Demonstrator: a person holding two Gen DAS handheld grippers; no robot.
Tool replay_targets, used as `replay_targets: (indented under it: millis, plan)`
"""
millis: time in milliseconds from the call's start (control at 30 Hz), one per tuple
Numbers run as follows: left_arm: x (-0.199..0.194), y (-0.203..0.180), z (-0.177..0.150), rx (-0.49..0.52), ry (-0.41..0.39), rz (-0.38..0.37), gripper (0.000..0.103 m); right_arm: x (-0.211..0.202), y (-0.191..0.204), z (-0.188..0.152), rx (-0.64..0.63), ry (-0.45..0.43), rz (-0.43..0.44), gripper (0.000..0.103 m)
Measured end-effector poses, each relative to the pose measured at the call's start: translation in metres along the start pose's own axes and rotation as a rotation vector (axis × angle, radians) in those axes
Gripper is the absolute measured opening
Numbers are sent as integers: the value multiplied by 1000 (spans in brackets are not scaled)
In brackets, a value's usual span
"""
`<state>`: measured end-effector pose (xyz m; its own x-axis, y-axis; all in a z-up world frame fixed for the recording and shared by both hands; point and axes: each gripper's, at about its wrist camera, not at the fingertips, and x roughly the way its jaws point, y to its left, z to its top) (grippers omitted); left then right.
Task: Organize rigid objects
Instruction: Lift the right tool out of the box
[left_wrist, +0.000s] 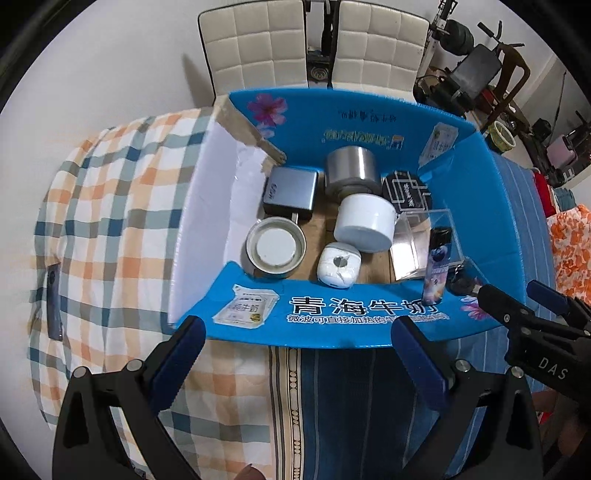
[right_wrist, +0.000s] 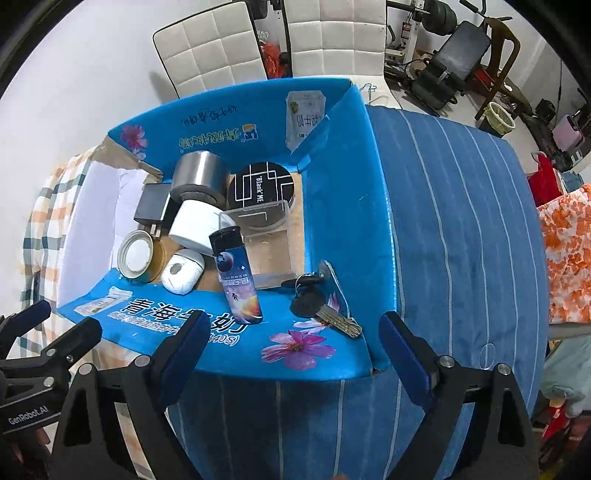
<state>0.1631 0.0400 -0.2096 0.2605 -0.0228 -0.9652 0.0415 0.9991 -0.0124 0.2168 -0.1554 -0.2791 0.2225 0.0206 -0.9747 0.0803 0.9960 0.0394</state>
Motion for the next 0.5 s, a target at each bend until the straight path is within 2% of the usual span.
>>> replay_targets:
  millis: [167,367,500]
  plan:
    - [-49,0,2,-12,-60,-6,103,-39,2,-1,20,-31,21,95]
    - [-136,-2,1,-25,-177,-40,103,-138,10,-7,27,-95,19,95]
    - [-187,-4,-3,-15,-254,-42,103,-208,18,-17,-1,-195,42,95]
